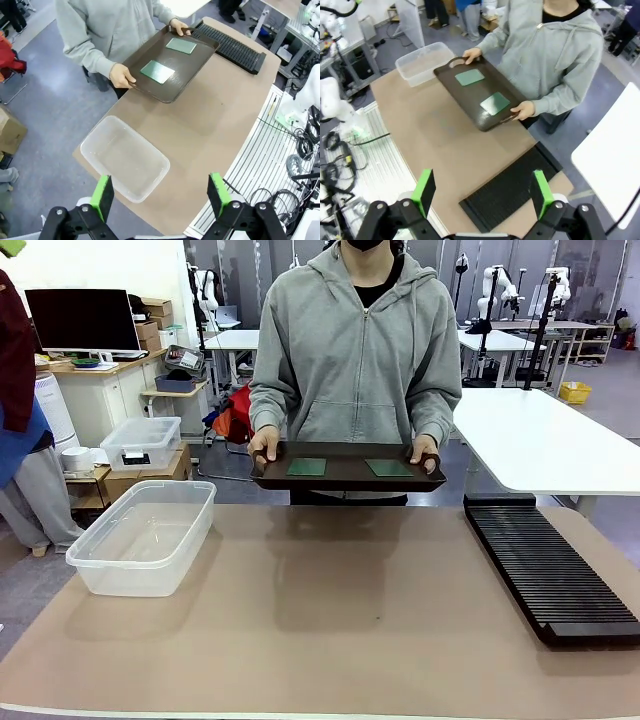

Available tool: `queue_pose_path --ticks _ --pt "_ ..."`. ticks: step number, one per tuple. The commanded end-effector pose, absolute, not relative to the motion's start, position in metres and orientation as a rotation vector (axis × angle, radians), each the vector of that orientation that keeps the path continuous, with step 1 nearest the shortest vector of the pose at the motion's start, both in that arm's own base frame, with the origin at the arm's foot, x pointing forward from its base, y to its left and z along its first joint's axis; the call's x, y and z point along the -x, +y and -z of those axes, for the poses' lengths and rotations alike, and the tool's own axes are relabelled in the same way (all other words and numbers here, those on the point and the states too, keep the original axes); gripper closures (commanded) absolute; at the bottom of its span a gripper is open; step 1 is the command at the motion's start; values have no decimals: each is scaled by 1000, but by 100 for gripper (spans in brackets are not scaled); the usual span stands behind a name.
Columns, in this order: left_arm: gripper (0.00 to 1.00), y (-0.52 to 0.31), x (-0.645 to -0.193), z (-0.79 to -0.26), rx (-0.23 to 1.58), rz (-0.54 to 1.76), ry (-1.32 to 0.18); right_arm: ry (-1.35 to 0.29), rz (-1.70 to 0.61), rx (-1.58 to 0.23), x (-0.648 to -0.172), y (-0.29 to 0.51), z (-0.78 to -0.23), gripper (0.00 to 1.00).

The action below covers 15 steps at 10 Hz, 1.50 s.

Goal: Sort PCBs into racks and boxes based on the side picked up.
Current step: Pick up the Blank PCB handed by the Human.

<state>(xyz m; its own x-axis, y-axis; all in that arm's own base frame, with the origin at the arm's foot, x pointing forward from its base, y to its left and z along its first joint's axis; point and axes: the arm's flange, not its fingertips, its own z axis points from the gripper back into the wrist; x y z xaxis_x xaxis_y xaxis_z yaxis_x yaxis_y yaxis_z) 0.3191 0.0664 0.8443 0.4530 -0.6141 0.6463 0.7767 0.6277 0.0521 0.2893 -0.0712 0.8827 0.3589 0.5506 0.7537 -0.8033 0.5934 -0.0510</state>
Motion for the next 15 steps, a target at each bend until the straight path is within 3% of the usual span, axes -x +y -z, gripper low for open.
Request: queue_pose_path --ticks 1,14,15 --pt "0 61 -303 -850 219 892 -682 -744 -931 -432 -296 -88 -912 0" --pt "0 63 -289 -863 202 897 -710 -697 -902 -407 -294 -92 -912 0" --pt "0 63 -285 -866 187 885 -646 -655 -882 -394 -287 -92 -915 0"
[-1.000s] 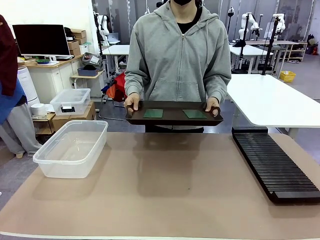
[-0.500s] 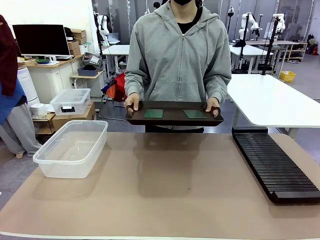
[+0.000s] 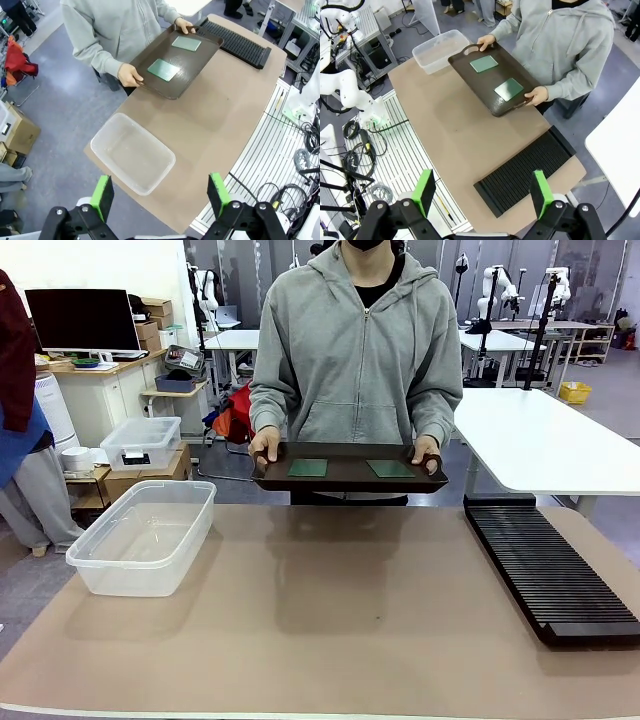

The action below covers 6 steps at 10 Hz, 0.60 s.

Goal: Sort PCBs into racks and boxes based on the side picked up.
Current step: Pick up the Blank PCB handed by the Human.

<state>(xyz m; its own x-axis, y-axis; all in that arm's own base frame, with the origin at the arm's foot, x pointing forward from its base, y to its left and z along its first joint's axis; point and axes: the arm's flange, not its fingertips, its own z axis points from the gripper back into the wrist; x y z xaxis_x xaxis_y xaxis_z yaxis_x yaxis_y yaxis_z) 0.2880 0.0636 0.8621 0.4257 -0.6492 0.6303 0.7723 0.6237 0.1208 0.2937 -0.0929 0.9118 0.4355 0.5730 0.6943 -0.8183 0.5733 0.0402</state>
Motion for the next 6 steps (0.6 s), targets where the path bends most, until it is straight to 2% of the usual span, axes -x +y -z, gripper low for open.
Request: queue_pose_path --ticks 1,3,6 --pt "0 64 -279 -871 183 890 -616 -608 -876 -411 -279 -96 -922 0" --pt "0 71 -266 -883 175 909 -646 -602 -895 -396 -274 -114 -932 0" --pt "0 76 -252 -885 223 948 -770 -714 -949 -387 -274 -141 -937 0"
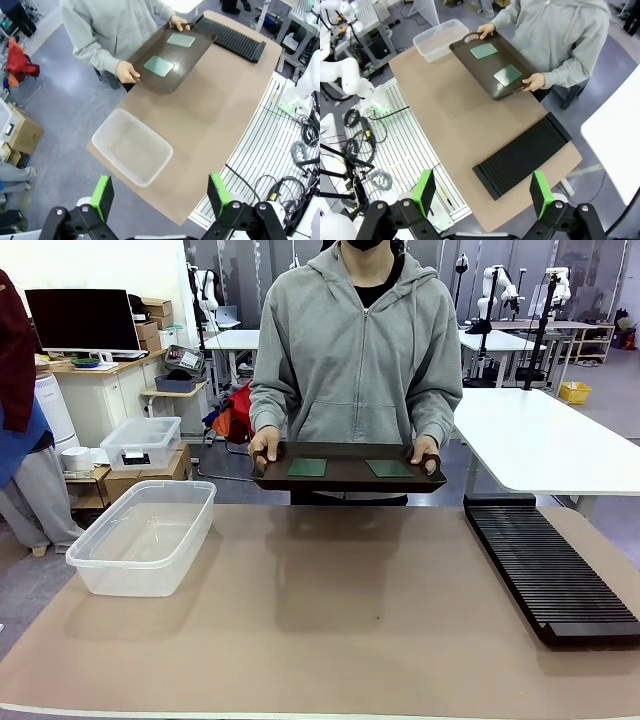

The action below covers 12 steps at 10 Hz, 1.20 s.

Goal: Sort PCBs into racks and boxes based on the side picked up.
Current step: Pick up the Blank PCB handed by the Human.

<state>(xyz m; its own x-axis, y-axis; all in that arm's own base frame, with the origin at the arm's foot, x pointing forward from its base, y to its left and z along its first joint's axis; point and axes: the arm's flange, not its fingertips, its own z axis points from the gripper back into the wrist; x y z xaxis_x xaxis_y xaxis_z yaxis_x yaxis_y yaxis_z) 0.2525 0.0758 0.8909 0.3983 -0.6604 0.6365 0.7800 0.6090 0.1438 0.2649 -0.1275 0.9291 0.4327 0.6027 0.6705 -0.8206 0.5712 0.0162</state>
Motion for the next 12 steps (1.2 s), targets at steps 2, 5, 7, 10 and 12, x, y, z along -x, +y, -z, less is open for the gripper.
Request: queue_pose_path --ticks 2,5,7,10,12 --pt "0 85 -255 -869 260 1020 -847 -780 -979 -411 -285 -162 -925 0" --pt "0 108 -272 -847 286 1064 -932 -841 -1065 -410 -301 -178 -894 0" --pt "0 118 -276 -841 267 1089 -971 -890 -1123 -400 -307 -185 -881 0" --pt "0 131 -285 -835 305 1009 -980 -921 -1193 -402 -313 -188 -866 0" --pt "0 131 -283 -839 273 1042 -953 -892 -1180 -405 -317 -198 -878 0"
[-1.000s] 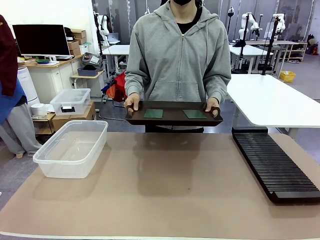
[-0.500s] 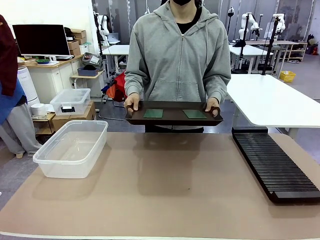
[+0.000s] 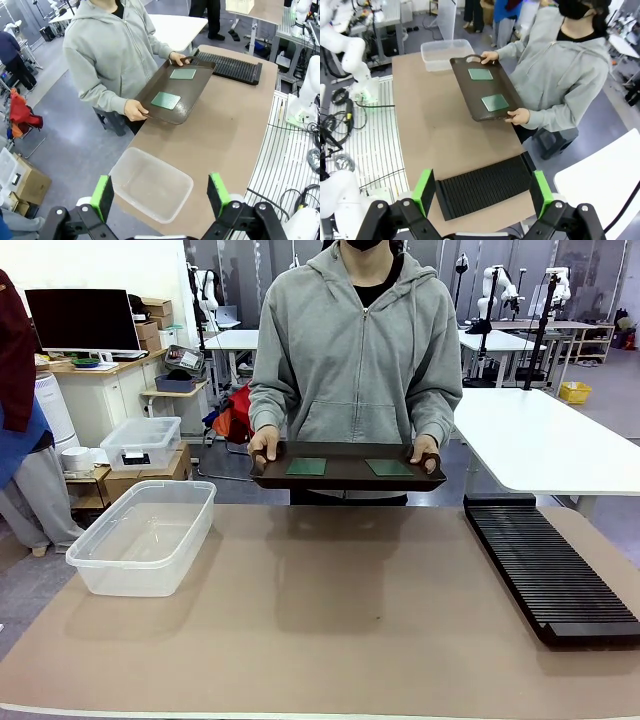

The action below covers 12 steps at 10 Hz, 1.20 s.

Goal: Sort PCBs into racks and boxes based on the side picked up.
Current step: Pick up the Blank PCB handed by the Human.

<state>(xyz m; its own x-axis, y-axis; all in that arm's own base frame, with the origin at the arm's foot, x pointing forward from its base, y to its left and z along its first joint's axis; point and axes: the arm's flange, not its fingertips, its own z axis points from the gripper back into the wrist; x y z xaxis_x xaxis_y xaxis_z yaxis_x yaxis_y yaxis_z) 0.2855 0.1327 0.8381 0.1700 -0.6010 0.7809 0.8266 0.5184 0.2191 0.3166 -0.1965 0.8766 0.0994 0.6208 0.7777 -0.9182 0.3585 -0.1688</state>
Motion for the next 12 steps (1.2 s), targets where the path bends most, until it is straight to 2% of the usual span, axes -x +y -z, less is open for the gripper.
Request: queue_pose_path --ticks 1,12 --pt "0 131 -283 -839 273 1042 -953 -892 -1180 -405 -317 -198 -878 0" --pt "0 131 -283 -839 273 1042 -953 -892 -1180 -405 -317 -198 -878 0"
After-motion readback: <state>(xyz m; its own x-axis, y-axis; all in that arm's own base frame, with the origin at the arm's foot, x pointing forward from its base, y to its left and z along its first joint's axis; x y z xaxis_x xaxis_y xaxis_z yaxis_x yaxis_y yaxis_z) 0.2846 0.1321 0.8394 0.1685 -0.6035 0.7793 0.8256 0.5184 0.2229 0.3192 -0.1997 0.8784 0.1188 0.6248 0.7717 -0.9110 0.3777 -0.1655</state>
